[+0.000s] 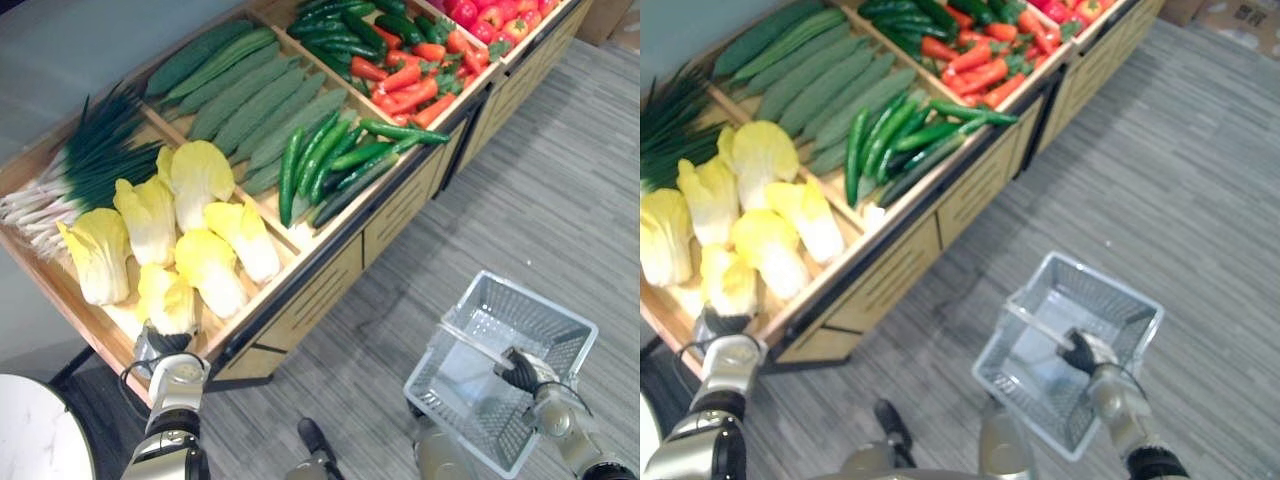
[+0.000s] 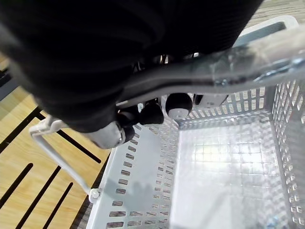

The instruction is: Pick vegetable in the basket

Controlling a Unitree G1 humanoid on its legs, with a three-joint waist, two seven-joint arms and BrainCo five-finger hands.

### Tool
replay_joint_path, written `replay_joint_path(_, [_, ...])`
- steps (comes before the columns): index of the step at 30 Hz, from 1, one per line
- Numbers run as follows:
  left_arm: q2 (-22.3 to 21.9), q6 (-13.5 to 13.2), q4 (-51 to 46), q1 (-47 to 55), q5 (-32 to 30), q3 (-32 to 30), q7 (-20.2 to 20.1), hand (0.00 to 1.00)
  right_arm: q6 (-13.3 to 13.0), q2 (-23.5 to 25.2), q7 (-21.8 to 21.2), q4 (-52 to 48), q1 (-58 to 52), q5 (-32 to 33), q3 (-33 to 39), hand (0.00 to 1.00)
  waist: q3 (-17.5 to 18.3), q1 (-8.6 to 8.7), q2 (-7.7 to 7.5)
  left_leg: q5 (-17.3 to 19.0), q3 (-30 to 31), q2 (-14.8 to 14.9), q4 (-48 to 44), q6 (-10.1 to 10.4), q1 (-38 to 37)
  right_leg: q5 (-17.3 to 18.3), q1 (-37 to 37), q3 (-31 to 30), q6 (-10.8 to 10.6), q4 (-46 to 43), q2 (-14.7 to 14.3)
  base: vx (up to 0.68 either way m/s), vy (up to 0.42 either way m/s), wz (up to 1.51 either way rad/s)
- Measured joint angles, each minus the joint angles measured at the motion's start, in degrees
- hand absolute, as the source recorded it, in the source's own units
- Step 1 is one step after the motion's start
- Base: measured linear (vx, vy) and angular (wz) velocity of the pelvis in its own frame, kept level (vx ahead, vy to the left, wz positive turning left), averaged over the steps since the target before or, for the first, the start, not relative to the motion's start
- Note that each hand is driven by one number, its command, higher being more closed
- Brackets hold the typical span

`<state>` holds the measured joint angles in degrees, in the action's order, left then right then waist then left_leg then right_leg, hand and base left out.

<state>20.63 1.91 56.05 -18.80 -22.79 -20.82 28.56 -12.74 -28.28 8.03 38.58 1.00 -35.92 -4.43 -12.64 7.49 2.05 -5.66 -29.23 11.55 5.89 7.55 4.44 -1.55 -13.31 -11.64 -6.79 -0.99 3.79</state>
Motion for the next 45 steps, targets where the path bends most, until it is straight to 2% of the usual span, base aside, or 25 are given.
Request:
replay_joint_path(4, [-0.2, 0.0, 1.0, -0.6, 0.8, 0.0, -0.4, 1.0, 0.0, 0.0, -0.9, 0.0, -0.8, 0.0, 0.1, 1.0, 0.1, 0.26, -0.23, 0.0, 0.9, -0.1, 0.0, 0.0, -1.3, 0.0, 1.9, 1.0, 0.0, 0.1, 0.2, 0.02, -0.01, 0.1])
replay_joint_path(8, [-0.8, -0.2, 0.6, -2.6, 6.4, 0.2, -0.3, 1.0, 0.4, 0.1, -1.0, 0.1, -2.3, 0.0, 0.2, 1.0, 0.6, 0.42, -0.38, -0.2, 3.5, -0.4, 0.0, -0.2, -1.5, 0.0, 4.0, 3.4, 0.0, 0.8, 1.0, 0.01, 0.001, 0.31])
replay_joint_path(13, [-3.2, -0.6, -2.7, -3.4, 9.1, 1.9, 0.0, 1.0, 1.3, 1.0, -1.0, 0.7, -3.6, -0.1, 3.1, 1.0, 0.9, 0.28, -1.68, -0.7, 6.7, -1.7, 0.0, -0.9, -1.6, 0.2, 6.3, 6.5, -0.2, 1.0, 2.4, 0.0, 0.019, 0.35])
replay_joint_path(16, [-4.9, -0.7, -4.3, -2.8, 9.1, 2.7, 0.0, 1.0, 2.2, 2.1, -0.9, 0.9, -4.0, -0.2, 4.6, 1.0, 1.0, 0.18, -1.94, -0.9, 8.0, -2.2, 0.0, -1.2, -1.6, 0.3, 7.0, 7.7, -0.2, 1.0, 3.1, -0.01, 0.019, 0.23])
replay_joint_path(23, [-5.9, -1.3, -11.2, 0.6, 9.2, 4.3, 0.5, 1.0, 2.4, 5.1, -0.8, 2.2, -6.3, -0.2, 6.5, 1.0, 2.2, -0.11, -3.51, -0.9, 9.7, -2.7, 0.0, -1.3, -1.6, 0.6, 8.2, 9.2, -0.4, 1.0, 3.7, 0.0, 0.005, 0.13])
replay_joint_path(30, [-9.8, -1.4, -21.1, 5.9, 9.2, 5.1, 0.4, 1.0, 2.8, 6.6, -0.8, 2.5, -8.5, -0.2, 10.1, 1.0, 3.3, -0.58, -3.13, -0.9, 11.5, -2.8, 0.0, -1.3, -1.6, 1.6, 9.4, 11.3, -0.1, 0.8, 3.9, 0.03, -0.007, 0.14])
replay_joint_path(35, [-10.2, -1.4, -29.3, 8.5, 8.9, 5.8, 0.3, 1.0, 2.8, 6.9, -0.8, 2.4, -9.0, -0.3, 11.2, 1.0, 3.6, -1.78, -2.94, -0.9, 12.3, -2.6, 0.0, -1.3, -1.5, 1.9, 9.7, 11.9, 0.0, 0.7, 3.6, 0.01, -0.005, 0.05])
replay_joint_path(38, [-10.2, -1.4, -35.3, 10.6, 7.9, 5.8, 0.3, 1.0, 2.8, 6.8, -0.8, 2.0, -9.1, -0.3, 11.3, 1.0, 4.3, -1.9, -2.57, -0.9, 12.3, -2.6, 0.0, -1.3, -1.5, 2.0, 9.7, 12.0, 0.1, 0.7, 3.6, 0.0, 0.0, 0.0])
replay_joint_path(45, [-10.2, -1.2, -48.9, 12.4, 2.3, 3.9, 0.6, 1.0, 2.1, 5.4, -1.0, -0.1, -9.9, -2.5, 12.8, 1.0, 5.7, -2.98, -1.18, -0.9, 12.4, -2.4, 0.1, -1.2, -1.6, 2.1, 9.6, 11.9, 0.2, 0.3, 3.5, 0.0, 0.0, 0.0])
